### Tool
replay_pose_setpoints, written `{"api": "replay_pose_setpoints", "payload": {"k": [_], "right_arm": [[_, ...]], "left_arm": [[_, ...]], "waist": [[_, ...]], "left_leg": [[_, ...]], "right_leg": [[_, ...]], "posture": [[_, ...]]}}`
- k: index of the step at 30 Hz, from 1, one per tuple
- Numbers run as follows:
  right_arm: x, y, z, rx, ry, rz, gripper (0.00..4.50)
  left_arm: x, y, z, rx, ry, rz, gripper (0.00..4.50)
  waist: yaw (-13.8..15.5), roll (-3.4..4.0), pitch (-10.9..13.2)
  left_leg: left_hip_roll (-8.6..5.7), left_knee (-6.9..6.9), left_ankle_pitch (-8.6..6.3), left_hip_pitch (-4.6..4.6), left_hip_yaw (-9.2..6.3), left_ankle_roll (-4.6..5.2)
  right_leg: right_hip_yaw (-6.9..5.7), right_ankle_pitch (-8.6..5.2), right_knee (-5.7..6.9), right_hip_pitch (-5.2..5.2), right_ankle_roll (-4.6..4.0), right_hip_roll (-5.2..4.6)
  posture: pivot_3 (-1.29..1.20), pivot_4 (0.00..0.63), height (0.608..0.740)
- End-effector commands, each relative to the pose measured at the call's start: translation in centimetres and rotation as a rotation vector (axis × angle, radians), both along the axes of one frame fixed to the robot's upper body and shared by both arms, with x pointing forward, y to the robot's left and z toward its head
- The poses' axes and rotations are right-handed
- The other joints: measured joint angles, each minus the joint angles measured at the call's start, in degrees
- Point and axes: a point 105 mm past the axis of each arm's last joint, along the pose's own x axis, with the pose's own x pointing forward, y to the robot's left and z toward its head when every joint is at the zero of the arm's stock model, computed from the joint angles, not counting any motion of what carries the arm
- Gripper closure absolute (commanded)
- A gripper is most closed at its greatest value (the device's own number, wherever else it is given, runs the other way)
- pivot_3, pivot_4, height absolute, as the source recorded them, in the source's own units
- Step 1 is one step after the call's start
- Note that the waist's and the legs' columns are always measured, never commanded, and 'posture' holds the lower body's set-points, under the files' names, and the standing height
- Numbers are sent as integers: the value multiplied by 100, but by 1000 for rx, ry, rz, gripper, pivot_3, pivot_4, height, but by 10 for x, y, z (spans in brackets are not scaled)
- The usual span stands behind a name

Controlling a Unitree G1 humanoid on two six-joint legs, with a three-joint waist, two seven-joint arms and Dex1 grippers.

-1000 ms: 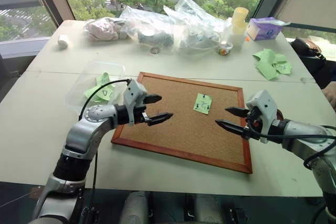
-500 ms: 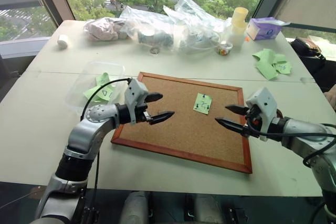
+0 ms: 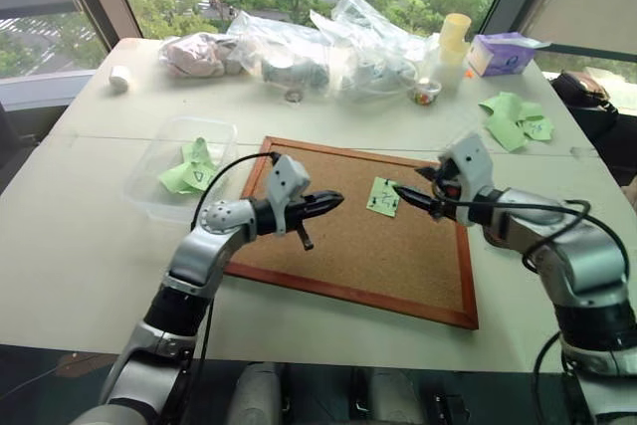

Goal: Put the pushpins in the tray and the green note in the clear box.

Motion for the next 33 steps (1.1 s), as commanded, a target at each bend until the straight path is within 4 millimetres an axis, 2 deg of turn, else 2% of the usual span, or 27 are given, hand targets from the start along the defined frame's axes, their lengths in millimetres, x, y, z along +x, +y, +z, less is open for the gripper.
{"api": "replay_pose_setpoints", "payload": {"k": [1, 6, 9, 11, 29, 33], "right_arm": [[15, 8, 0, -12, -23, -11, 1480], [30, 13, -10, -22, -10, -24, 1480], [33, 16, -12, -23, -10, -15, 2308], [34, 19, -13, -21, -3, -6, 3258], [38, 15, -31, -28, 61, -17, 3258], [38, 16, -27, -5, 48, -17, 4461]], "left_arm": [[3, -5, -7, 8, -20, 2, 4463], [8, -4, -18, -9, 11, 46, 4463], [7, -3, -24, 1, 18, 51, 4500], [6, -2, -27, 6, 20, 56, 4500], [4, -1, -33, 40, 16, 62, 4500], [4, 0, -38, 69, 22, 68, 4500]], "waist": [[-2, 0, 0], [9, 1, 0], [-5, 1, 0], [-19, 1, -1], [-46, 11, -6], [-52, 11, -7]], "left_leg": [[0, 0, 0, 0, -1, 0], [0, 1, 0, -6, 2, 0], [0, 0, 0, -6, 1, 0], [2, 0, 1, -5, 2, -1], [3, 0, 1, -2, 2, -2], [4, 0, 1, -2, 2, -2]], "right_leg": [[-1, 0, 0, 0, 0, 1], [-2, 0, -1, -3, 1, 0], [-3, 0, -1, -3, 1, -1], [-3, 0, -1, -4, 1, 0], [-3, 0, 1, -1, 1, 0], [-3, 0, 1, -1, 1, 0]], "posture": [[0, 150, 740], [0, 150, 740], [0, 150, 740], [0, 150, 740], [0, 150, 740], [0, 150, 740]]}}
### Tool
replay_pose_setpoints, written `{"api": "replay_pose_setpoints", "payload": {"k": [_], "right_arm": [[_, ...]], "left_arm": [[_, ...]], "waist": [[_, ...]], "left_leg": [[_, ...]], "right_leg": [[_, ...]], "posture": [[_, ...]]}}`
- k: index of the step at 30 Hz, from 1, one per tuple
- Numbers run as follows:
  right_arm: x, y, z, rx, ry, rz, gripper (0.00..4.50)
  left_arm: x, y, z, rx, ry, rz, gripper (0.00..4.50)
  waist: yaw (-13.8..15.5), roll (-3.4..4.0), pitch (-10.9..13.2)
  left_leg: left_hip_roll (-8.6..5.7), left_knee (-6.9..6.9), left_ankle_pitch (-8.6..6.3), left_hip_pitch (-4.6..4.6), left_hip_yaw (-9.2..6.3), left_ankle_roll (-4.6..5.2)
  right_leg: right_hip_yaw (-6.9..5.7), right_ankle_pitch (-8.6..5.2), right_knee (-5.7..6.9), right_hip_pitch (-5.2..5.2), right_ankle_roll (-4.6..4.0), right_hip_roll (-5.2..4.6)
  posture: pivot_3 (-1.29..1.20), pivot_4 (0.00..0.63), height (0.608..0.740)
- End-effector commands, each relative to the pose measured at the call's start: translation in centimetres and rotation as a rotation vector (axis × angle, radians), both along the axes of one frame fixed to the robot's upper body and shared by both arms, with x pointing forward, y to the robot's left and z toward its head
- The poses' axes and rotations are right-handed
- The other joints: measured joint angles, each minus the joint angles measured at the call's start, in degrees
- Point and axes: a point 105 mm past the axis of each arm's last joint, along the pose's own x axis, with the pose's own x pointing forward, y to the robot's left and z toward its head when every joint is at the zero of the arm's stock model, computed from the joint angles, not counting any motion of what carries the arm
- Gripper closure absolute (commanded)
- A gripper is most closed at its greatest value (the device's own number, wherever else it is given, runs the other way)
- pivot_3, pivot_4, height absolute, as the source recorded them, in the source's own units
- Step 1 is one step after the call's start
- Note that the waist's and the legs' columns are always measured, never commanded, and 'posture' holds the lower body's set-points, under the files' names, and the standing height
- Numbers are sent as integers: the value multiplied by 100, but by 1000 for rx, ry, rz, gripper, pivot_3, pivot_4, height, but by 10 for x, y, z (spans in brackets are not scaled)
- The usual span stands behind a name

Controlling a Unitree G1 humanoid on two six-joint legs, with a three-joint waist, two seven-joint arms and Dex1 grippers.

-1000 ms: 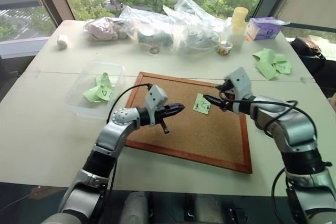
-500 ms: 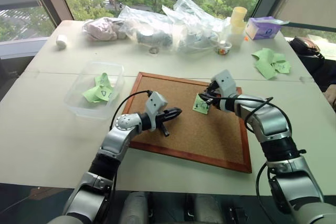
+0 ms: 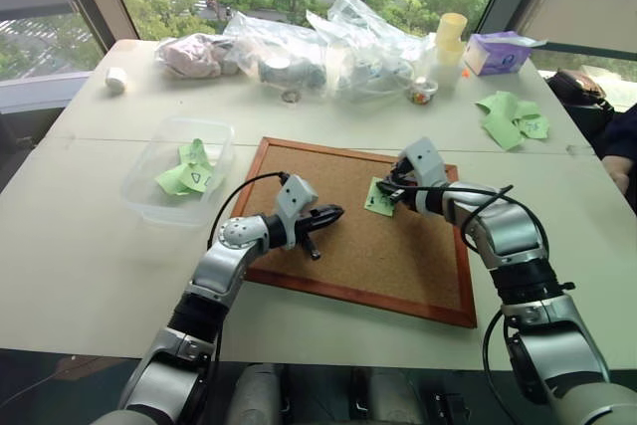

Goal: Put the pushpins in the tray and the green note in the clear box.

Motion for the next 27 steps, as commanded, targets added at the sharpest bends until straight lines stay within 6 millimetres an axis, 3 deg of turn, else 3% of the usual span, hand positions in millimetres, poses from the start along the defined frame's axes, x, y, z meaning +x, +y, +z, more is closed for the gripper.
{"api": "replay_pose_setpoints", "payload": {"k": [1, 7, 13, 20, 24, 27], "right_arm": [[3, 2, 15, 26, -48, 2, 4461], [-1, -6, 32, 42, -91, -34, 4461], [-19, -22, 60, 64, -156, -87, 4461], [-47, -87, 73, 52, -183, -337, 4461], [-63, -116, 63, 33, -151, -444, 4461], [-78, -139, 44, 8, -97, -519, 4461]], "left_arm": [[-3, -1, -7, 41, 1, -4, 4500], [-4, 1, -18, 83, 38, -5, 4500], [-3, 3, -26, 120, 54, 3, 4500], [-5, 3, -32, 135, 52, -5, 4500], [-5, 2, -31, 133, 49, -9, 4500], [-4, 1, -31, 130, 46, -13, 4500]], "waist": [[-3, 0, 0], [8, 4, -2], [18, 11, -7], [36, 37, -26], [39, 70, -48], [46, 71, -49]], "left_leg": [[0, 0, 0, 0, 0, 0], [0, -1, 0, 0, 0, 0], [1, -1, 0, 0, -2, 0], [1, -1, -2, 4, -3, 4], [1, -2, -3, 9, -6, 5], [0, -2, -5, 9, -11, 8]], "right_leg": [[0, 0, 0, 0, 0, 0], [0, 0, 0, 0, 0, 0], [0, 0, 0, 0, 0, -2], [1, 0, -2, 3, 0, -4], [1, 0, -1, 6, -1, -4], [1, 0, -2, 8, -1, -4]], "posture": [[0, 150, 740], [0, 150, 740], [0, 150, 740], [0, 150, 740], [0, 150, 740], [0, 150, 740]]}}
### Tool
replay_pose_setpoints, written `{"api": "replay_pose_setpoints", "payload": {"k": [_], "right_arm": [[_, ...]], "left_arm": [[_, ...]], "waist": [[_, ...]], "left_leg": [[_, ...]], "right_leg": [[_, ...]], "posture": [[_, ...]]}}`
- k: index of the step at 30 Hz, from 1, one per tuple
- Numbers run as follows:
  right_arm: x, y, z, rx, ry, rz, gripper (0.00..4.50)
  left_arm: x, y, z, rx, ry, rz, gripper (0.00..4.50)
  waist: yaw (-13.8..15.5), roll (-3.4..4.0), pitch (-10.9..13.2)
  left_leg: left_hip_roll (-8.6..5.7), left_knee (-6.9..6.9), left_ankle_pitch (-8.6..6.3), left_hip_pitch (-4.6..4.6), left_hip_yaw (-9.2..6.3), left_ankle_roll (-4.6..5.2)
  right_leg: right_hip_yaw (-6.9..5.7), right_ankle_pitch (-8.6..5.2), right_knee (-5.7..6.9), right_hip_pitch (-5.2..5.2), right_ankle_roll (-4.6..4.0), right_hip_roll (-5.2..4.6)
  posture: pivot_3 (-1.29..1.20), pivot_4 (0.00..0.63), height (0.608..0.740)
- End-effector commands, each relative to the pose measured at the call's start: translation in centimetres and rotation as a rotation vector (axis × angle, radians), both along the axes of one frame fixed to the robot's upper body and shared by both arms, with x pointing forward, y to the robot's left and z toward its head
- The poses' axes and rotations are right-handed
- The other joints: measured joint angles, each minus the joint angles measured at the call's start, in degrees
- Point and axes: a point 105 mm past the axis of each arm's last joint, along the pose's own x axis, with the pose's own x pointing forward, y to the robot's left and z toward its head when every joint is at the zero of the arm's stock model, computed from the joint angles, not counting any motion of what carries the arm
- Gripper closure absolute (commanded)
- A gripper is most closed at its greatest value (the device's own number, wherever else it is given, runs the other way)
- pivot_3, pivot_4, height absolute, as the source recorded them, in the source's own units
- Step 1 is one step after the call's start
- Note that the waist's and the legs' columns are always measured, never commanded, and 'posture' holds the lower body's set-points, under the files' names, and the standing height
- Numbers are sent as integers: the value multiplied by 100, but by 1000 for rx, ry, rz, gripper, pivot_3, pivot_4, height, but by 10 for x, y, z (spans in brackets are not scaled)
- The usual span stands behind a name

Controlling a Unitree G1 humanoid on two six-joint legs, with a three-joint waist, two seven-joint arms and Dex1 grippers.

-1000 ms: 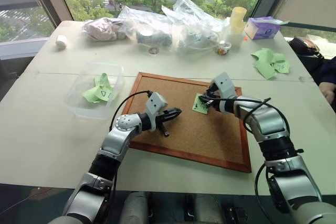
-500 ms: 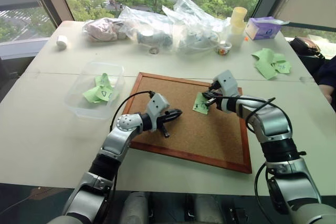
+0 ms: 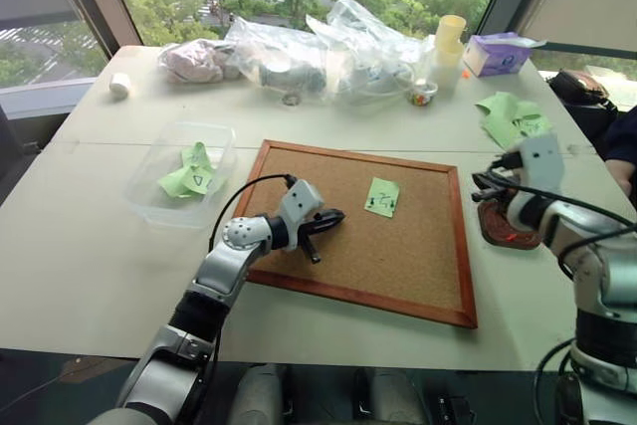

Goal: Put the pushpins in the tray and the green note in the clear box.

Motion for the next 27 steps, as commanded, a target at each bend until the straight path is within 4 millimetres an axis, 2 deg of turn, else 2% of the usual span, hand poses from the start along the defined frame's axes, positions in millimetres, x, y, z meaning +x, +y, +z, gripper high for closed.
{"api": "replay_pose_setpoints", "payload": {"k": [1, 4, 8, 11, 16, 18, 19, 22, 27], "right_arm": [[-15, -26, -2, -27, 0, -82, 4461], [-23, -42, -19, -15, 41, -134, 4461], [-28, -50, -33, 17, 71, -158, 4461], [-30, -52, -40, 32, 88, -162, 3608], [-31, -51, -42, 27, 96, -154, 1190], [-28, -49, -33, 29, 69, -142, 293], [-27, -46, -26, 24, 50, -126, 44], [-21, -28, -6, 23, -5, -45, 44], [-12, 8, 16, 20, -56, 107, 44]], "left_arm": [[-3, 3, -22, 40, 70, 8, 4500], [-2, 2, -21, 39, 69, 4, 4500], [-2, 3, -21, 40, 66, 0, 4500], [-1, 4, -22, 41, 65, 2, 4500], [-1, 5, -21, 39, 63, 7, 4500], [0, 6, -22, 38, 63, 9, 4500], [0, 6, -22, 38, 64, 10, 4500], [0, 7, -22, 37, 65, 11, 4500], [1, 5, -21, 35, 63, 11, 4500]], "waist": [[1, 1, -1], [3, 7, -6], [2, 23, -16], [1, 26, -18], [2, 26, -18], [1, 26, -19], [1, 27, -19], [-1, 33, -23], [0, 38, -25]], "left_leg": [[-1, 0, -1, 0, 0, 1], [-1, 0, -1, 5, -3, 2], [-2, 0, -2, 7, -3, 4], [-2, 0, -4, 9, -5, 7], [-1, 0, -6, 9, -5, 11], [-1, 0, -7, 11, -6, 13], [-1, 0, -11, 12, -6, 19], [0, 0, -16, 12, -7, 29], [0, 0, -19, 12, -9, 34]], "right_leg": [[0, 0, 0, 0, 0, 0], [0, 0, -1, 5, 0, 0], [2, 0, -1, 6, 0, 0], [2, 0, 0, 7, 0, 0], [3, 0, 0, 7, 0, 0], [3, 0, 0, 10, 0, 0], [3, 0, 0, 10, 0, 0], [3, 0, 0, 10, 0, 0], [3, 0, 0, 10, 0, 0]], "posture": [[0, 150, 740], [0, 150, 740], [0, 150, 740], [0, 150, 740], [0, 150, 740], [0, 150, 740], [0, 150, 740], [0, 150, 740], [0, 150, 740]]}}
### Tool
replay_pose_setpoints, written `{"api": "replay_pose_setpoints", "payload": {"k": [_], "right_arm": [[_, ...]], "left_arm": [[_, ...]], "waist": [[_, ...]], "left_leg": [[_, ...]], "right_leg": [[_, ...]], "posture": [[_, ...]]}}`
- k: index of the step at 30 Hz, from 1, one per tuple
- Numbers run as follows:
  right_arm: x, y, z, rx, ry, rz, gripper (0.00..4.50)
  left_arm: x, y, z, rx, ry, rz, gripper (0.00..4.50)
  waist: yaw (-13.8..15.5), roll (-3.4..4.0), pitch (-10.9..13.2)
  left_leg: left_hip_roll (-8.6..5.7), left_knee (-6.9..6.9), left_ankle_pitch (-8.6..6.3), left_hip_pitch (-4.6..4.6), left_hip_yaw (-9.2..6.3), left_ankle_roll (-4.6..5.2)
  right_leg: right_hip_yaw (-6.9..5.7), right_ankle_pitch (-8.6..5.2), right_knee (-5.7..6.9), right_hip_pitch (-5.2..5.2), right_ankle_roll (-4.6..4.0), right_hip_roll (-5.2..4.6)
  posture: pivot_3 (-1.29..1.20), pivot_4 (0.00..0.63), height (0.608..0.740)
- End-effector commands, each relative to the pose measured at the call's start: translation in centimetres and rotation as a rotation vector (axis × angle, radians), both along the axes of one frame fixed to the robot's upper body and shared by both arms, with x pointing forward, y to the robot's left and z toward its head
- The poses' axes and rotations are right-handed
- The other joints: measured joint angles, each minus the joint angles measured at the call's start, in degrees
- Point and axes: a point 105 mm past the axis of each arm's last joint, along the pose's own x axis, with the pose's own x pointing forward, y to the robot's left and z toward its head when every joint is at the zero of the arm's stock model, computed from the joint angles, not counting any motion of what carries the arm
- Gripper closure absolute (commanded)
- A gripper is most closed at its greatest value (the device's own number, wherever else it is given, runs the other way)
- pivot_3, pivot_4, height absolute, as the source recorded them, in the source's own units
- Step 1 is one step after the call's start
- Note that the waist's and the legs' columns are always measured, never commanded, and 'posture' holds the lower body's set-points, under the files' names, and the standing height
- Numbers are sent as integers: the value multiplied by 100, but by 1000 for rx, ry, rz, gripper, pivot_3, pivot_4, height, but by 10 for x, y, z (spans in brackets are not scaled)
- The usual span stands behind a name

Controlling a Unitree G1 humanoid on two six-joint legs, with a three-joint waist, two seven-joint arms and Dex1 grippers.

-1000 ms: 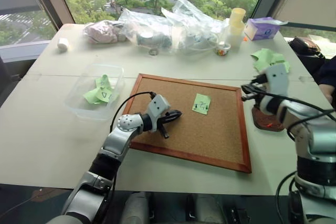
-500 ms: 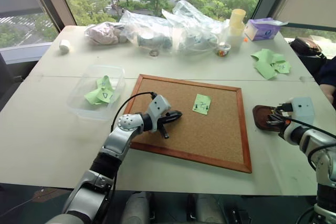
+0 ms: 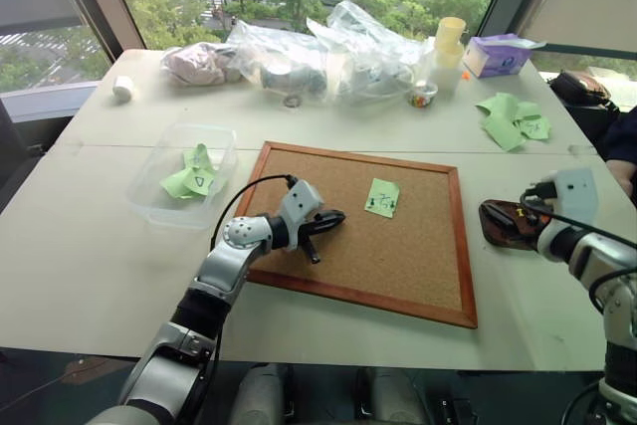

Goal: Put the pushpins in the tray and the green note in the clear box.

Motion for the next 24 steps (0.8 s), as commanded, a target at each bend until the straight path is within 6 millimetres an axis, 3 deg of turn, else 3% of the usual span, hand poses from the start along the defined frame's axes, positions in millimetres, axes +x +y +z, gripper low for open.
{"api": "replay_pose_setpoints", "payload": {"k": [1, 9, 11, 14, 24], "right_arm": [[5, 29, 23, -20, -62, 125, 44], [20, 98, 17, -12, -31, 425, 44], [27, 106, 13, -19, -24, 442, 278], [33, 114, 6, -38, -11, 464, 1287], [44, 137, -22, -88, 17, 527, 1287]], "left_arm": [[-1, 5, -18, 36, 60, 18, 4500], [-2, 7, -17, 33, 59, 29, 4500], [-2, 8, -17, 34, 57, 35, 4500], [-2, 9, -16, 35, 56, 39, 4500], [-6, 14, -16, 35, 57, 65, 4500]], "waist": [[-1, 0, 0], [-1, 0, 0], [-6, 0, 0], [-15, 0, 0], [-108, 0, 0]], "left_leg": [[0, 0, -1, 0, 0, 2], [0, 1, -3, -1, 0, 6], [0, 1, -3, -1, 0, 6], [0, 1, -2, -2, 2, 4], [1, -1, 13, -5, 3, -22]], "right_leg": [[0, 0, 0, 0, 0, 0], [-1, 0, 0, -1, 0, -2], [-1, 0, 0, -1, 0, -2], [-1, 0, 0, -2, 0, -2], [-1, 0, -1, -5, 0, 0]], "posture": [[0, 150, 740], [0, 150, 740], [0, 150, 740], [0, 150, 740], [0, 150, 740]]}}
